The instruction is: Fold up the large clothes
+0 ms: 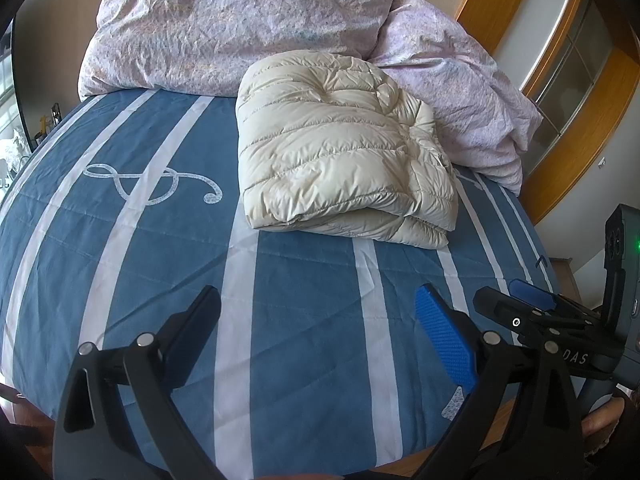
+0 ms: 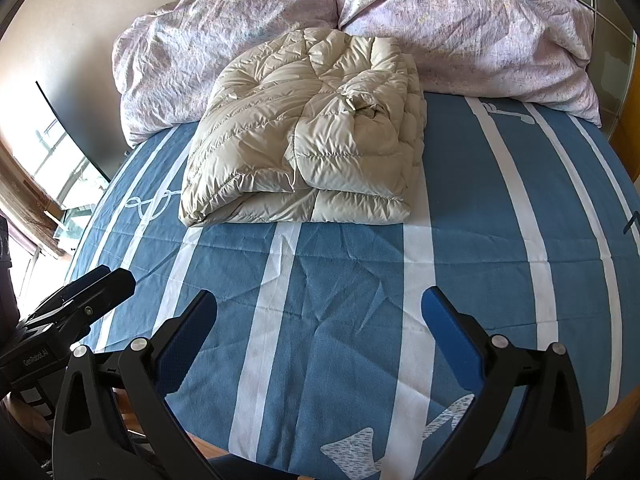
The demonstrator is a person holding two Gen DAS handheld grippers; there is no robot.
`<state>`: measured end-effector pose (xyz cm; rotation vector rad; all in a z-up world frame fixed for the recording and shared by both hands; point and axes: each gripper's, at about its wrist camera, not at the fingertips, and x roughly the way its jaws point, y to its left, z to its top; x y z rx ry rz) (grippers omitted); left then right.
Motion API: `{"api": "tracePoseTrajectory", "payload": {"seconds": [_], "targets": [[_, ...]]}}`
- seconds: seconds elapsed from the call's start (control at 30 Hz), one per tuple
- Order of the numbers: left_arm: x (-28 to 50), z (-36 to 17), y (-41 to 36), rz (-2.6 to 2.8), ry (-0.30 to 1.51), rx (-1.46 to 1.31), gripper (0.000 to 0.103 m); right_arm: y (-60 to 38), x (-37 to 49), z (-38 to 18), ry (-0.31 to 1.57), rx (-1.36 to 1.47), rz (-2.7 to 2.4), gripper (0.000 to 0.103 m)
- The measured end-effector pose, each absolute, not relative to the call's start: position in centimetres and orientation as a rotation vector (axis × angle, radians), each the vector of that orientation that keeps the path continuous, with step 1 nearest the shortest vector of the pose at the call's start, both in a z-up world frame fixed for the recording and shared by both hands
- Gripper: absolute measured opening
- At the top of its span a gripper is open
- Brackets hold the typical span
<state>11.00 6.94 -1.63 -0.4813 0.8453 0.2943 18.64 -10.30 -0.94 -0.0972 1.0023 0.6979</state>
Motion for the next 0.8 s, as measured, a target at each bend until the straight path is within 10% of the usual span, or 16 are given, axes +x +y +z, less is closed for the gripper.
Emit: {"api": "tracePoseTrajectory", "payload": {"seconds": [0.8], "targets": [[11.27,-1.83,6.93,0.287,0.848,-0.475,0.097,-10.22,18.54,-0.85,1.003,-0.089,0.684,0.102]]}}
